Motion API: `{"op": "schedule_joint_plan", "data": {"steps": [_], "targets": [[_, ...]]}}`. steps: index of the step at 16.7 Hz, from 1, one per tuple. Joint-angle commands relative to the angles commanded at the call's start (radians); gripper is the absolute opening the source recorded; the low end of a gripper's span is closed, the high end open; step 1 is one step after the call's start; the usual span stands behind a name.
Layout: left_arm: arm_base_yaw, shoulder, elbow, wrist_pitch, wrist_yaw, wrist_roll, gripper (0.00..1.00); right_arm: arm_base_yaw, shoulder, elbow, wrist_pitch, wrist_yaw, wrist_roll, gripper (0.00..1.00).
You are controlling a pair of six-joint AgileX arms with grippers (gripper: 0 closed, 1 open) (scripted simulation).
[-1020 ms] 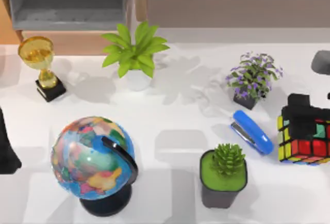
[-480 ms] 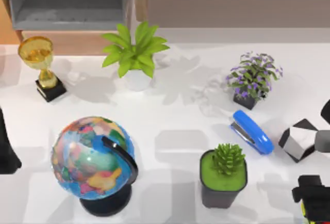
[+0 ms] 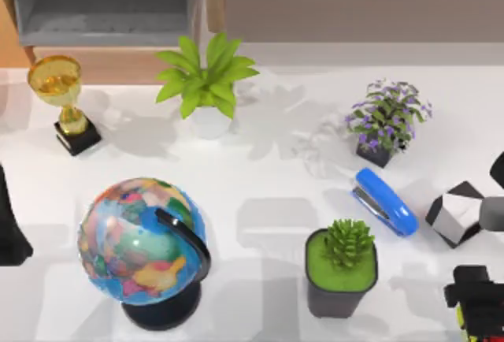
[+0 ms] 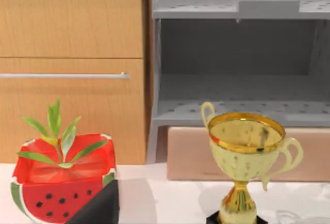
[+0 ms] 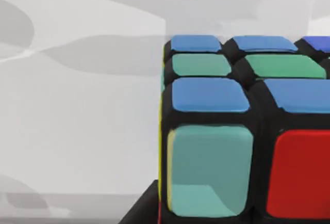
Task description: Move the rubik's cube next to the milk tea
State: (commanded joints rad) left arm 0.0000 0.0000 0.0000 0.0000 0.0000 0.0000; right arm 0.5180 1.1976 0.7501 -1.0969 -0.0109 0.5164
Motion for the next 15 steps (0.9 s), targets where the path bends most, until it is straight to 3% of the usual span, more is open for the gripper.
{"op": "schedule_joint_plan", "data": {"steps": [15], "targets": [[0.0, 0.0, 0.0, 0.0, 0.0, 0.0, 1.0, 0.007, -0.022, -0.006, 0.071, 0.0, 0.001, 0.0]]}}
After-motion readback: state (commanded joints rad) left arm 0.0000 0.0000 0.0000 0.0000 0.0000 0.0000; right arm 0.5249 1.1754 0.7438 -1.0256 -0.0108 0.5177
